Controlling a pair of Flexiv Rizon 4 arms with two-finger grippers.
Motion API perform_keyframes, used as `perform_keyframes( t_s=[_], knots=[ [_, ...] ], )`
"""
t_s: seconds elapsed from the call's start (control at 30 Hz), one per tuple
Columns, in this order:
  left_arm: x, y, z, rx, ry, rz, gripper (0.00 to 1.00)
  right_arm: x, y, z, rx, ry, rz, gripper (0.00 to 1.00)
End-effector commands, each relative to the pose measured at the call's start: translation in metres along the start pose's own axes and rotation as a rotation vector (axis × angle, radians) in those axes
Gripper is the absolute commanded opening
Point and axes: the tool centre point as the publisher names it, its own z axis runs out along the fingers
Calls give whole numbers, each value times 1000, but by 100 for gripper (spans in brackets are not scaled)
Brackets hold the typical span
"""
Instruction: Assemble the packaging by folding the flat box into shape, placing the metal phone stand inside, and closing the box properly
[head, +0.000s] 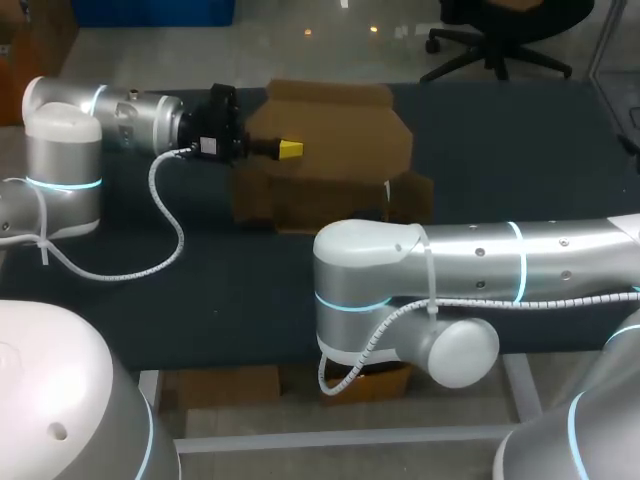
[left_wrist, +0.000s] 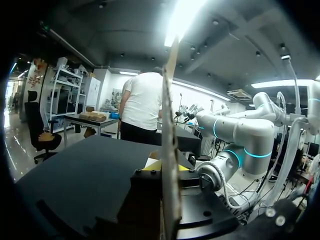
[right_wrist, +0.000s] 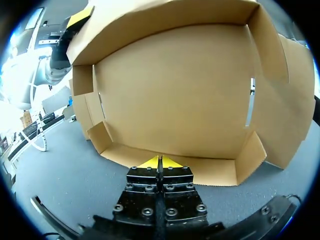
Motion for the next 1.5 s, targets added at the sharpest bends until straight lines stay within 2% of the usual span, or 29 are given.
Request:
perform_keyframes(
  t_s=[0.03, 0.23, 0.37, 0.7, 1.17, 1.33, 1.5],
  knots=[
    [0, 4, -1, -2, 0, 0, 0, 2, -1, -3, -13, -18, 2, 0],
    [0, 4, -1, -2, 0, 0, 0, 0, 2, -24, -37, -33, 7, 0],
    [0, 4, -1, -2, 0, 0, 0, 1, 3, -42, -62, -2, 25, 0],
    [0, 4, -1, -2, 0, 0, 0, -5, 3, -86, -59, 49, 16, 0],
    [0, 4, -1, -2, 0, 0, 0, -11, 10, -131, -50, 95, -51, 0],
    [0, 4, -1, -2, 0, 0, 0, -20, 12, -146, -54, 125, -65, 0],
    [0, 4, -1, -2, 0, 0, 0, -31, 12, -155, -22, 144, -106, 0]
  ],
)
